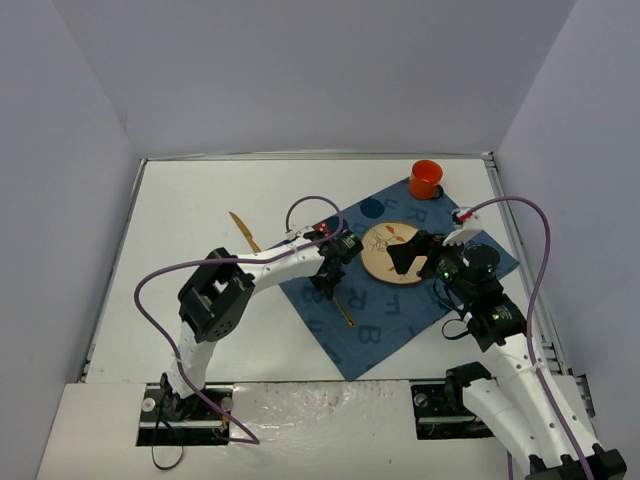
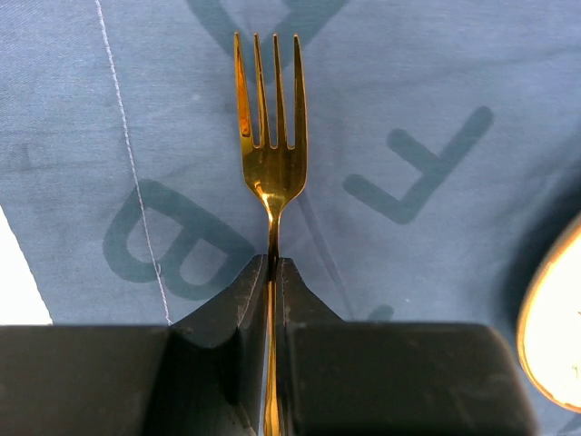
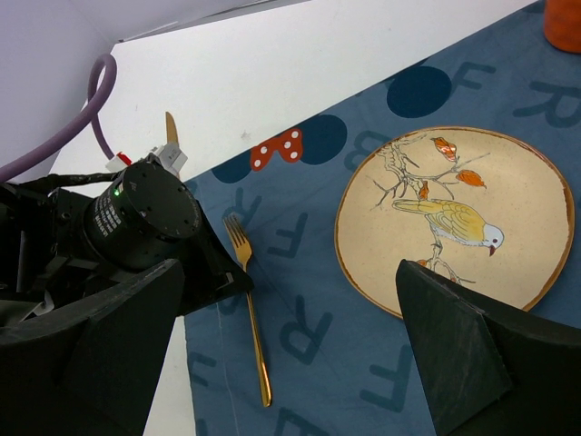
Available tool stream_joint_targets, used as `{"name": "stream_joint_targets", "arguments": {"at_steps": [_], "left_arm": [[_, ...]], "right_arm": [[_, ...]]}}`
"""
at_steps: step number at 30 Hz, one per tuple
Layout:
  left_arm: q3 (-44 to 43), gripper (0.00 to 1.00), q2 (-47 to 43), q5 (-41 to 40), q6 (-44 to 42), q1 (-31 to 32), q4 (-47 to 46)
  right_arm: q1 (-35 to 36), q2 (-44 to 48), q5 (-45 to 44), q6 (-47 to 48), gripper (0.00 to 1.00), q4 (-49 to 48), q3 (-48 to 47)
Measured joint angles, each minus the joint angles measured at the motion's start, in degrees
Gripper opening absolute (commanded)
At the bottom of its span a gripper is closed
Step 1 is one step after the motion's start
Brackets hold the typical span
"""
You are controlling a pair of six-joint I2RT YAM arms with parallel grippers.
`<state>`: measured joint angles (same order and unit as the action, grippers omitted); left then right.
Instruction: Set the dinner table for one person
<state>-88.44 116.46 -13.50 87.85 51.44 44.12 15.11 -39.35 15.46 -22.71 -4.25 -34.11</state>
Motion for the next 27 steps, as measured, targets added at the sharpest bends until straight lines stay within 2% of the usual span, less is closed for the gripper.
{"name": "stream_joint_targets", "arguments": {"at_steps": [3, 13, 24, 27], "left_arm": [[0.3, 0.01, 0.0, 0.1, 0.7, 0.0, -0.3], [0.6, 0.14, 0.0, 0.4, 1.6, 0.0, -1.2], [1.8, 0.33, -0.3, 1.0, 2.4, 0.0, -1.6], [1.9, 0.43, -1.9, 0.2, 1.2, -0.2, -1.2]], "right_arm": [[0.0, 0.0, 0.0, 0.0, 1.0, 0.0, 0.0], [0.0, 0.0, 0.0, 0.1, 1.0, 0.2, 0.4], [0.3, 0.0, 0.0, 0.2, 1.0, 0.3, 0.7], [0.3, 0.0, 0.0, 0.4, 1.0, 0.3, 0.7]]}}
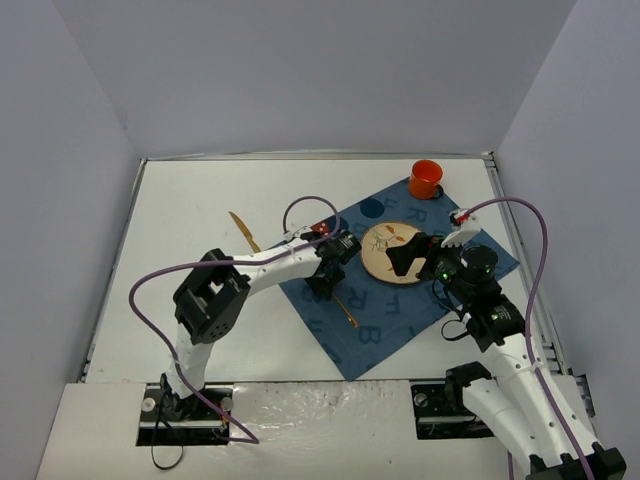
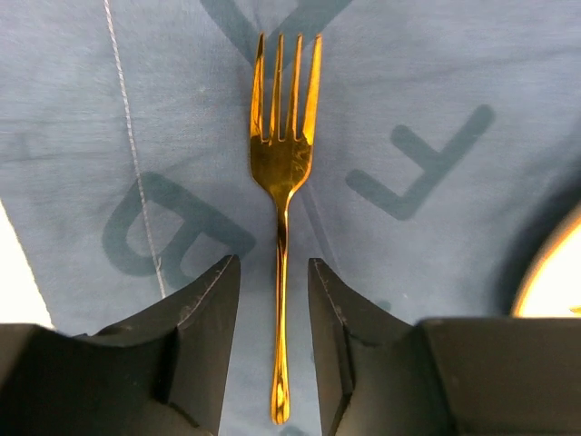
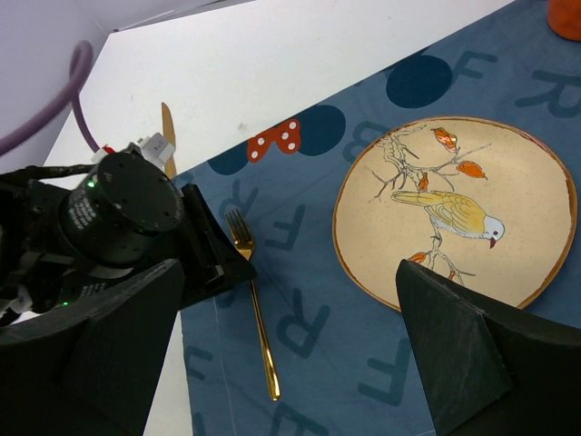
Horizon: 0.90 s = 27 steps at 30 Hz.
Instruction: Set the dinner table for one person
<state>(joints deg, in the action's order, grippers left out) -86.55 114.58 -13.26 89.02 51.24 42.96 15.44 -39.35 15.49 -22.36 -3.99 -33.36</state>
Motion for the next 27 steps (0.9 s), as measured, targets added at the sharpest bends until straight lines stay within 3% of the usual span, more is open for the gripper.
{"name": "stream_joint_targets", "arguments": {"at_steps": [3, 7, 11, 15, 23, 27], "left_arm": [[1.0, 0.59, -4.1, -0.6, -2.9, -1.0, 0.0], [3.2, 0.69, -12.3, -1.5, -9.1, -5.4, -0.4], [6.9, 0.86, -19.1, -0.6, -17.3, -14.3, -1.7], [11.2, 0.96, -24.3, 0.8, -26.0, -24.1, -2.9], [10.3, 0.97, -31.0, 5.1, -45.3, -41.1, -1.6], [9.1, 0.97, -32.9, 7.4, -53.2, -48.2, -1.1]], "right_arm": [[0.0, 0.0, 0.0, 0.3, 1.0, 0.0, 0.0], [0.0, 0.0, 0.1, 1.2, 1.0, 0.0, 0.0], [0.4, -0.7, 0.5, 2.6, 1.0, 0.0, 0.0], [2.3, -4.8, 0.8, 3.9, 1.0, -0.3, -0.6], [15.5, -25.3, -2.5, 9.3, 1.0, -1.8, -10.6], [21.4, -37.2, -6.1, 13.7, 0.98, -0.1, -20.9]]}}
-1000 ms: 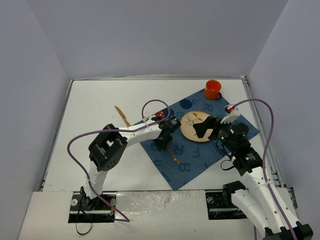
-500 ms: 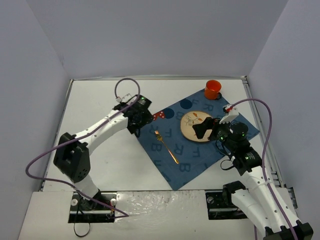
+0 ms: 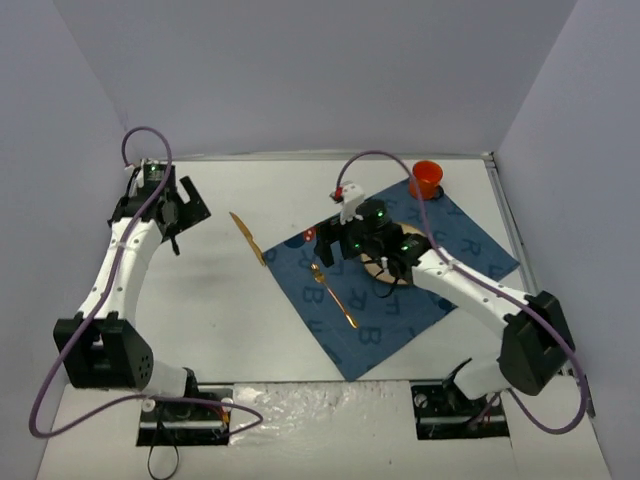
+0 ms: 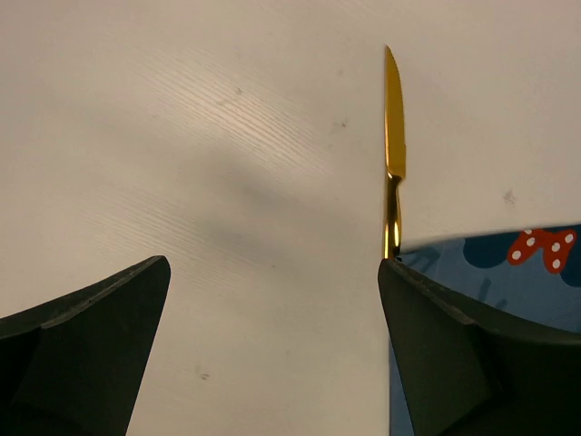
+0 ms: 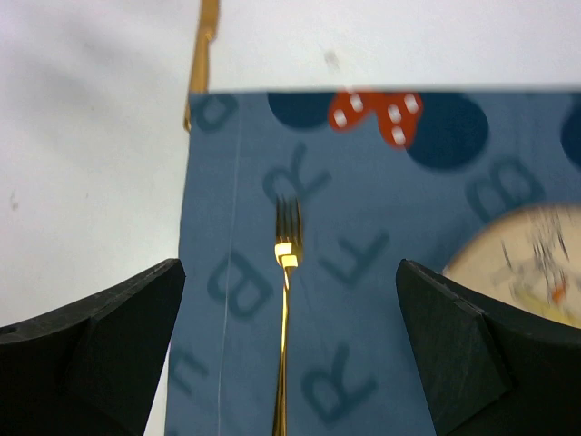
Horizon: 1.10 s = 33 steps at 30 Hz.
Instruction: Set the dinner table for one person
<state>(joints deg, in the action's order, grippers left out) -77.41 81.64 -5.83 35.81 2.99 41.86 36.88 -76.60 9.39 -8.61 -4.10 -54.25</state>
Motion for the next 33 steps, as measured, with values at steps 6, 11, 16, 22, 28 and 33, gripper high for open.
{"name": "stream_joint_targets", "arguments": {"at_steps": [6, 11, 16, 22, 28, 33], "left_arm": [[2.5, 0.97, -4.4, 0.8, -8.5, -6.9, -2.1], [7.7, 0.97, -8.0, 2.7, -12.1, -8.8, -3.1], [9.0, 0.97, -8.1, 3.6, -12.7, -12.7, -3.5], [9.3, 0.97, -9.1, 4.7, -12.4, -15.8, -4.8], [10.0, 0.97, -10.9, 5.0, -12.0, -17.0, -5.5], [10.2, 0.97, -11.1, 5.1, -11.8, -17.0, -5.9]], "right_arm": [[7.2, -20.2, -3.6, 6.8, 0.92, -0.6, -15.8], [10.4, -32.4, -4.8, 10.6, 0.82, 0.1, -27.1], [12.5, -42.9, -5.6, 13.5, 0.72, -1.4, -37.6], [14.6, -52.5, -5.7, 15.6, 0.62, -1.2, -45.9], [15.5, -58.8, -5.9, 16.5, 0.51, -2.7, -49.7], [15.5, -61.3, -6.4, 16.5, 0.44, -5.2, -50.4]]}}
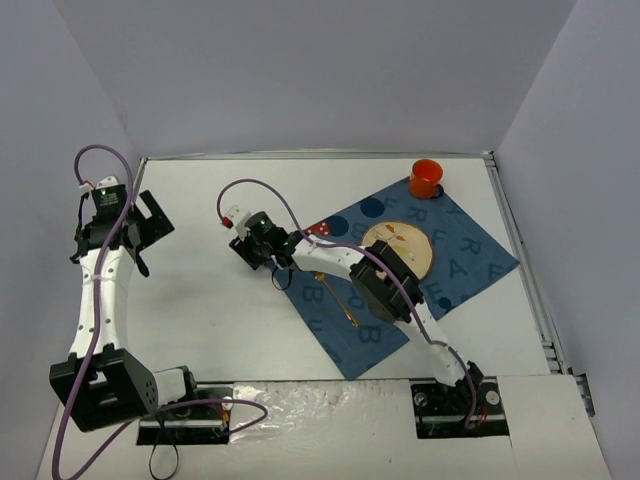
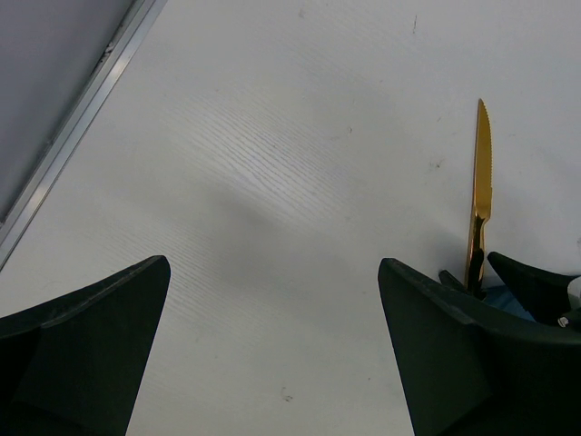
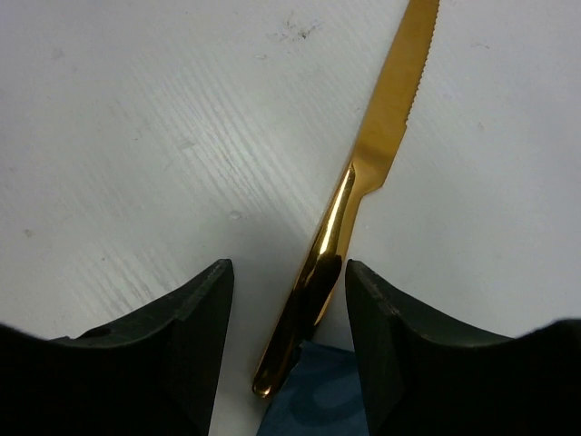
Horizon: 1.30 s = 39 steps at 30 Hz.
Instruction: Set the dinner table for one person
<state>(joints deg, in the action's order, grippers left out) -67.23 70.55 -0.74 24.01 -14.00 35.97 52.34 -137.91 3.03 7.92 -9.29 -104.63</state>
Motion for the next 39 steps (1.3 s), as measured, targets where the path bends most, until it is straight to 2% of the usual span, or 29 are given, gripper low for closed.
{"name": "stream_joint_targets", "arguments": {"at_steps": [5, 13, 19, 27, 31, 37, 39], "left_arm": [[0.4, 0.97, 0.0, 0.5, 0.0, 0.0, -0.1], [0.4, 0.97, 0.0, 0.7, 0.0, -0.4, -0.1], [0.4, 0.97, 0.0, 0.7, 0.1, -1.2, -0.1], [0.5, 0.97, -0.1, 1.0, 0.1, -1.5, -0.4], [0.5, 0.97, -0.1, 1.6, 0.2, -1.5, -0.4], [0.5, 0.97, -0.1, 2.3, 0.2, -1.5, -0.5], [0.6, 0.97, -0.1, 2.4, 0.2, -1.5, -0.6]], "right_arm": [[0.0, -1.0, -0.8, -0.1, 0.17, -1.7, -0.6], [0.4, -0.1, -0.6, -0.4, 0.0, -5.7, 2.6], [3.2, 7.5, 0.0, -0.7, 0.0, -6.9, 14.3], [12.5, 20.5, 0.4, -4.5, 0.0, -1.7, 30.2], [15.5, 24.9, 0.8, -6.8, 0.0, 0.3, 35.5], [15.7, 29.6, -0.4, -10.2, 0.01, 4.3, 40.2], [15.7, 30.3, -1.3, -10.9, 0.06, 5.9, 40.5]]}}
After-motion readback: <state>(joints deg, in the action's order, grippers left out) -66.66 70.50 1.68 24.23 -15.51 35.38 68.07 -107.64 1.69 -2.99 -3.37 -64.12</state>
